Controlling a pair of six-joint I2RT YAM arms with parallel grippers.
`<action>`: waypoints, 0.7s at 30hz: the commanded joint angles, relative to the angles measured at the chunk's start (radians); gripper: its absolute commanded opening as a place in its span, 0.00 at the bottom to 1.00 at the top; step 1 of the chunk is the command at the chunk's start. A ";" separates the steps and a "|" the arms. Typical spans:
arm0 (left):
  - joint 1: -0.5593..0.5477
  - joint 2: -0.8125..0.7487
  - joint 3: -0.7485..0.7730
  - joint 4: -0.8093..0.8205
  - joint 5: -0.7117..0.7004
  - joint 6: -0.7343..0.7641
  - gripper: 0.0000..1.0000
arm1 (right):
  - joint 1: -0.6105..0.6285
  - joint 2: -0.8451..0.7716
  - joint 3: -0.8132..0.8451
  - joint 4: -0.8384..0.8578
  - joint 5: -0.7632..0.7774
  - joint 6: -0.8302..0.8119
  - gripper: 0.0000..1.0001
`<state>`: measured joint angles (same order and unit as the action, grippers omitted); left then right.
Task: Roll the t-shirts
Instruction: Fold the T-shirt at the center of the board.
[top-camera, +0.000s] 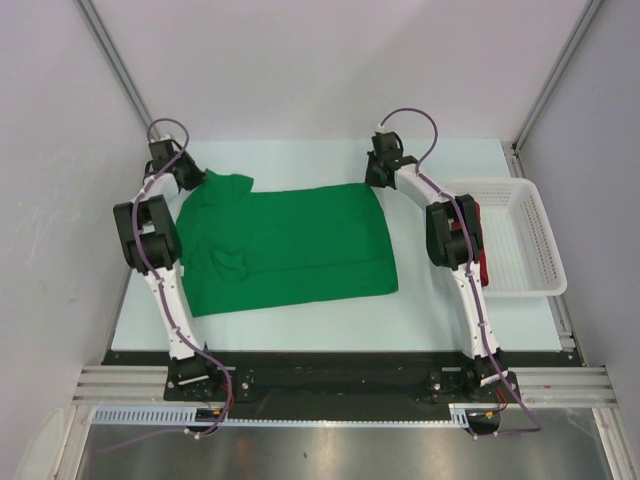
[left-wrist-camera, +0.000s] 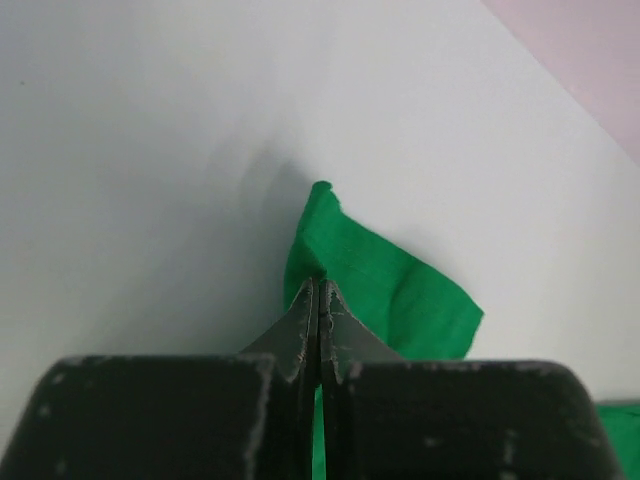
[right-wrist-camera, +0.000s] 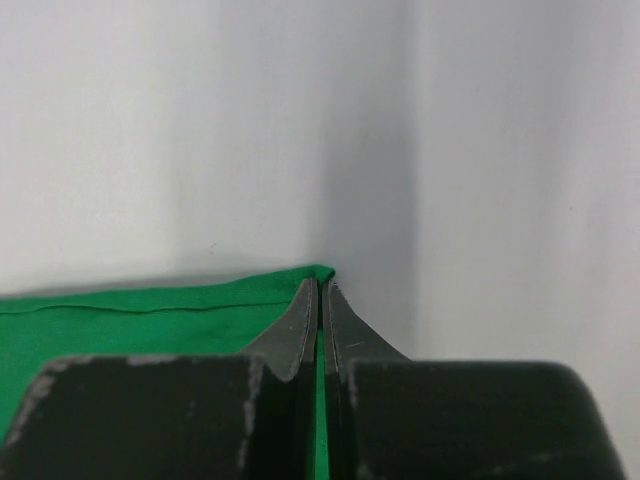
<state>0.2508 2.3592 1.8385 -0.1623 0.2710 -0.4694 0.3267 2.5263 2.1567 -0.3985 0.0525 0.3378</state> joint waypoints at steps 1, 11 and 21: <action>0.002 -0.210 -0.079 0.121 0.025 -0.031 0.00 | -0.018 -0.063 -0.015 -0.014 0.053 -0.034 0.00; 0.018 -0.451 -0.321 0.158 0.004 -0.060 0.00 | -0.021 -0.214 -0.176 0.064 0.049 -0.043 0.00; 0.036 -0.725 -0.629 0.124 -0.076 -0.075 0.00 | 0.028 -0.425 -0.432 0.130 0.072 -0.013 0.00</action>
<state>0.2665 1.7721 1.2869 -0.0154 0.2478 -0.5262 0.3271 2.2230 1.8053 -0.3244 0.0891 0.3138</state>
